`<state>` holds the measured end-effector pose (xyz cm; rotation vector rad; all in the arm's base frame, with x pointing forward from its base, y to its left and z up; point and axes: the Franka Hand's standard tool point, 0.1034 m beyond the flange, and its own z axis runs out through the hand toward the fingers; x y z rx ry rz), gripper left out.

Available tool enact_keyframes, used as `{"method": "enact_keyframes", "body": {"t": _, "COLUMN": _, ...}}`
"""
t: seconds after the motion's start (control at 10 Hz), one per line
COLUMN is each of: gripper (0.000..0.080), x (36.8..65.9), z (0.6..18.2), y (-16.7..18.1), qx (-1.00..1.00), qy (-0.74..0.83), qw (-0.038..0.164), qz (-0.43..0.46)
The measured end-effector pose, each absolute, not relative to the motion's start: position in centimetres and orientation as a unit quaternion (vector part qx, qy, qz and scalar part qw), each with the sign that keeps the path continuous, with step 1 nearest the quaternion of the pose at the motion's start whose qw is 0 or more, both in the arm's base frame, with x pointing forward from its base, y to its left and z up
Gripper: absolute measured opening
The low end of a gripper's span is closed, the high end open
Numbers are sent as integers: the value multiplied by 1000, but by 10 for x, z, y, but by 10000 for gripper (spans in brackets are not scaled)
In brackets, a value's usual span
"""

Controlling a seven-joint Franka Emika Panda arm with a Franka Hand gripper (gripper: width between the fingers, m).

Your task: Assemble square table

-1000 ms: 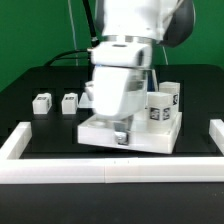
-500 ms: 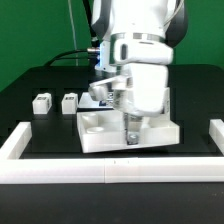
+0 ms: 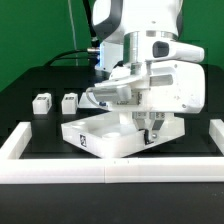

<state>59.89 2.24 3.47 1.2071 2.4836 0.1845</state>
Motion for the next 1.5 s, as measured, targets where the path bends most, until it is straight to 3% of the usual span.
{"method": "enact_keyframes", "body": {"t": 0.3, "gripper": 80, "x": 583, "z": 34, "y": 61, "qx": 240, "qy": 950, "qw": 189, "qz": 63}}
{"method": "enact_keyframes", "body": {"t": 0.7, "gripper": 80, "x": 576, "z": 27, "y": 56, "qx": 97, "qy": 978, "qw": 183, "qz": 22}}
{"method": "enact_keyframes", "body": {"t": 0.9, "gripper": 78, "x": 579, "z": 21, "y": 54, "qx": -73, "qy": 987, "qw": 140, "qz": -37}}
{"method": "enact_keyframes", "body": {"t": 1.3, "gripper": 73, "x": 578, "z": 20, "y": 59, "qx": -37, "qy": 990, "qw": 135, "qz": -15}}
{"method": "enact_keyframes", "body": {"t": 1.5, "gripper": 63, "x": 583, "z": 19, "y": 86, "qx": -15, "qy": 990, "qw": 142, "qz": -7}}
